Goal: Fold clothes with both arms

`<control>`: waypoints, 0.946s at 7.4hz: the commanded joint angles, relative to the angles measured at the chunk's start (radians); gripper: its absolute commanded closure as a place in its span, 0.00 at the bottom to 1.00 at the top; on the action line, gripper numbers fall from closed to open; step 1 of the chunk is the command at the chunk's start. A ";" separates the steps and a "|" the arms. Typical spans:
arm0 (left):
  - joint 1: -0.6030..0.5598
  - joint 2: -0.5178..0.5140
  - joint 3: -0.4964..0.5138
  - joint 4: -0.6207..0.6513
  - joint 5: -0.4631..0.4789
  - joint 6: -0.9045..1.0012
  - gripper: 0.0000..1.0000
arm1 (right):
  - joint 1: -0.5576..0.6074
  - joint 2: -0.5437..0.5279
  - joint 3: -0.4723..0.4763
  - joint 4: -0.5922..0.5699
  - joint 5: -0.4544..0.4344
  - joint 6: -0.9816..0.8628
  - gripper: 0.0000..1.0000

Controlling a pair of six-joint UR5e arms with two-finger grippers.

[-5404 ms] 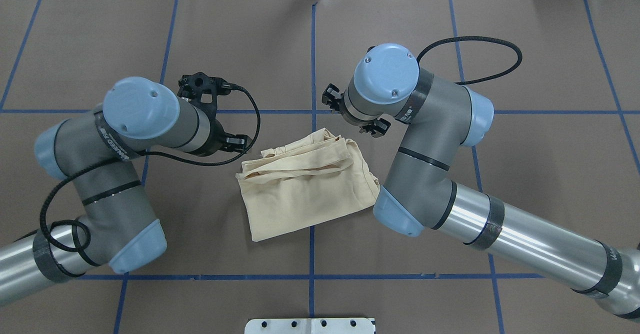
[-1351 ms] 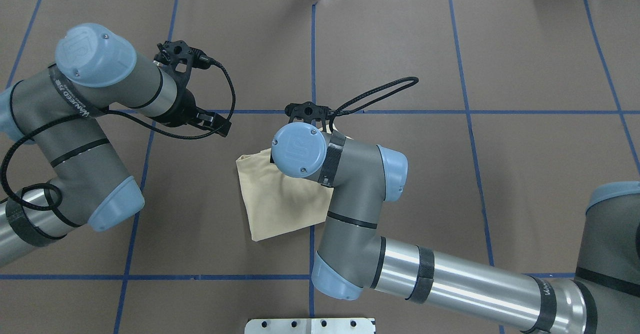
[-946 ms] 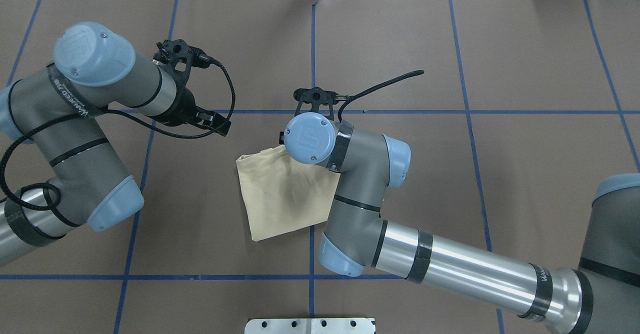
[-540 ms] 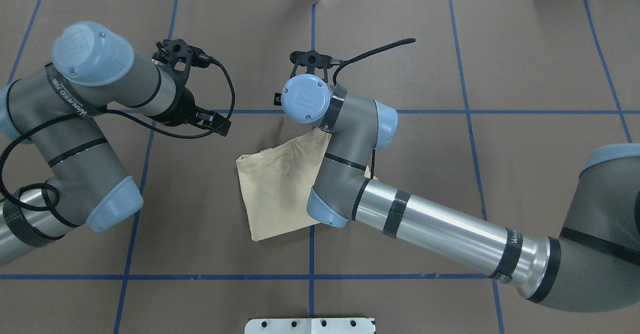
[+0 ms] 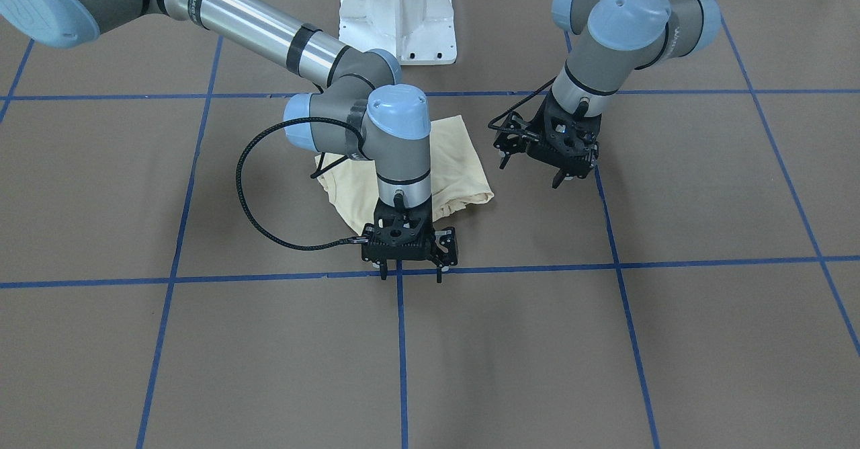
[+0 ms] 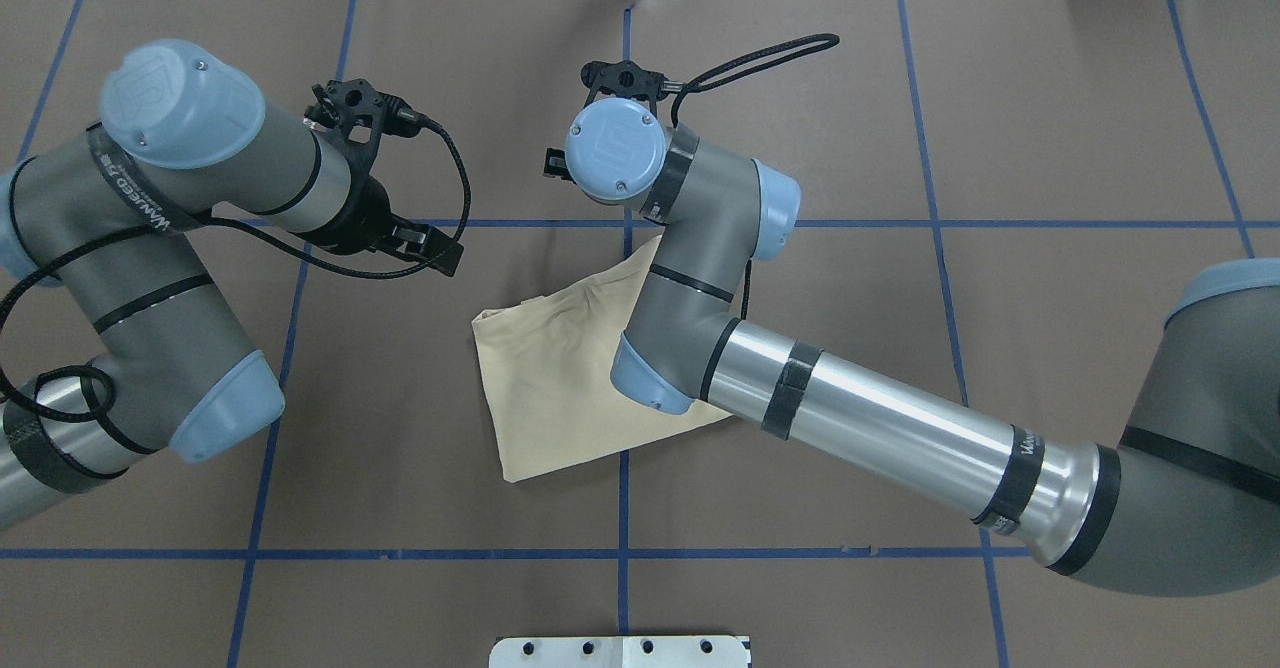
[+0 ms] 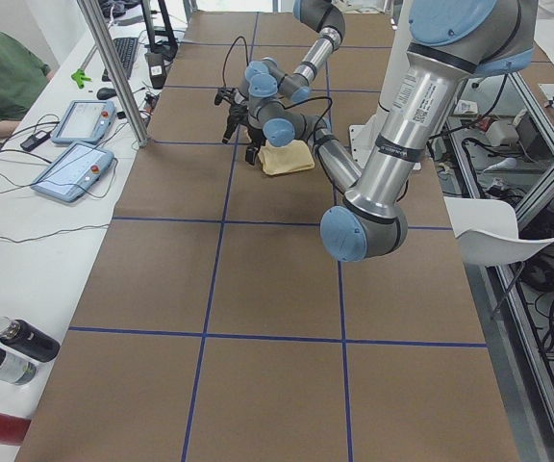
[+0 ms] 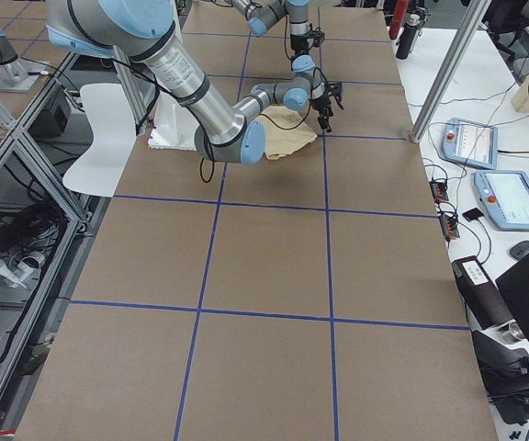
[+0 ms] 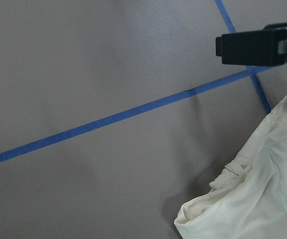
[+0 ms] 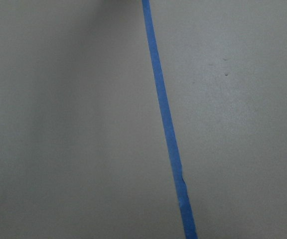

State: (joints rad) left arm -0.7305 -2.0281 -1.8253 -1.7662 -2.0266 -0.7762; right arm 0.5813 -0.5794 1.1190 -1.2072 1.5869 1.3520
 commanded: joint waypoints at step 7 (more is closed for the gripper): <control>-0.143 0.155 -0.101 0.016 -0.062 0.255 0.00 | 0.559 -0.854 0.815 -0.413 0.638 -0.905 0.00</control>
State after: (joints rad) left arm -0.8229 -1.9066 -1.9204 -1.7526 -2.0548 -0.6125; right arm 1.0214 -1.2733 1.8777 -1.6191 2.1564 0.6671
